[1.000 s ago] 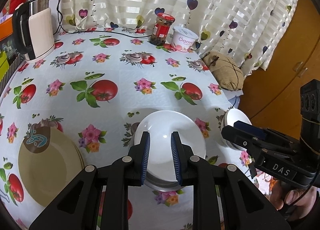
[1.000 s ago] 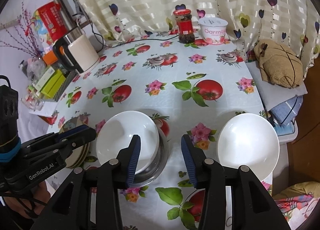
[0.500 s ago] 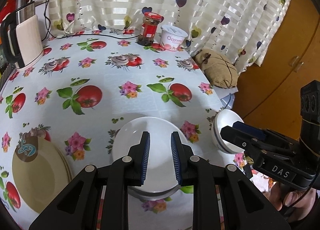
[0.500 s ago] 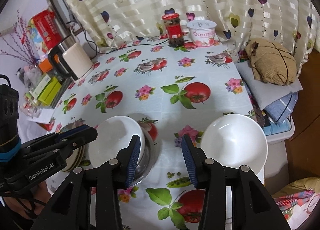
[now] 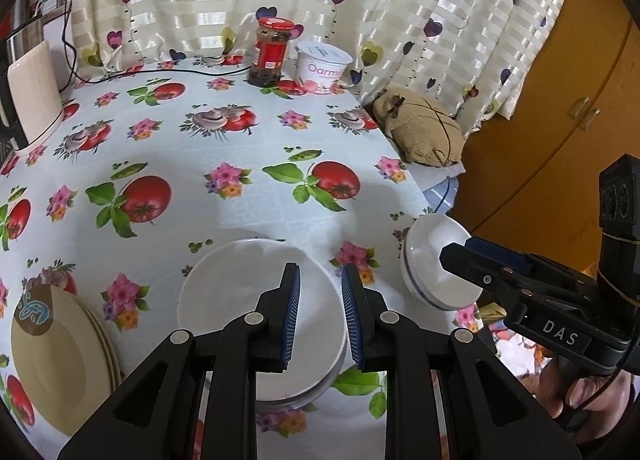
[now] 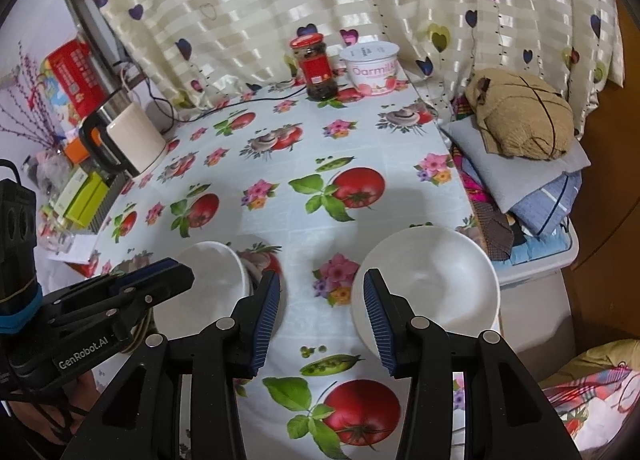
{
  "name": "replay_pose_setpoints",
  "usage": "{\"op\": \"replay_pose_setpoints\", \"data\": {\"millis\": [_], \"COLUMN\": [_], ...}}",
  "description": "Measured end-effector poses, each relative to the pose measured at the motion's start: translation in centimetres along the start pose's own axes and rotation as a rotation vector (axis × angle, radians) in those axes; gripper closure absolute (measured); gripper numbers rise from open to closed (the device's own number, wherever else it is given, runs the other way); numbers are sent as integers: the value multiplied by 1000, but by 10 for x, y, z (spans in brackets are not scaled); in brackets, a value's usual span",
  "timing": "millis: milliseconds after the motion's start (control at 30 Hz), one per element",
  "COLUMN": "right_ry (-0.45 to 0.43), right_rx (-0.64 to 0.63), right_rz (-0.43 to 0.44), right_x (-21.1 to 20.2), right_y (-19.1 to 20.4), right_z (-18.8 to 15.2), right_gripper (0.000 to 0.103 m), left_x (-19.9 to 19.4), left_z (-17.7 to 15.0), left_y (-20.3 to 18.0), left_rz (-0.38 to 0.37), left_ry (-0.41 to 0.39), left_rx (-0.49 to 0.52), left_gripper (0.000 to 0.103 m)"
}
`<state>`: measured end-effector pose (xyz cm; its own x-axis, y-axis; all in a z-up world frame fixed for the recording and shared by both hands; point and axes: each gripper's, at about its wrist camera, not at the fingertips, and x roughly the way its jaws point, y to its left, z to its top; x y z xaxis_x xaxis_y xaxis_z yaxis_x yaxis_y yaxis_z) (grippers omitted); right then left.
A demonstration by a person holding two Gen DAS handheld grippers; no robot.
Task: Organize plates and bowls
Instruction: 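Move the right gripper to the second white bowl and close on its rim, then lift the white bowl with the right gripper and carry it toward the bowl stack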
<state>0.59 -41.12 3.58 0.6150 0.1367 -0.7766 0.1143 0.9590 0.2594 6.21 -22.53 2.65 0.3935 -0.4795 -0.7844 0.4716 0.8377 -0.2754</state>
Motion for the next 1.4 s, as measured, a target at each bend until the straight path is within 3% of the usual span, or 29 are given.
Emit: {"op": "replay_pose_setpoints", "data": {"millis": [700,1400], "right_ry": [-40,31], "right_rx": [106,177], "right_rz": [-78,-133], "right_x": [-18,10], "right_y": [-57,-98], "right_z": [-2,-17], "right_gripper": [59,59], "left_x": [31,85], "left_z": [8,5], "left_y": [-43,-69], "left_rz": [-82,-138], "left_ry": [49,161], "left_rx": [63,90], "left_gripper": [80,80]}}
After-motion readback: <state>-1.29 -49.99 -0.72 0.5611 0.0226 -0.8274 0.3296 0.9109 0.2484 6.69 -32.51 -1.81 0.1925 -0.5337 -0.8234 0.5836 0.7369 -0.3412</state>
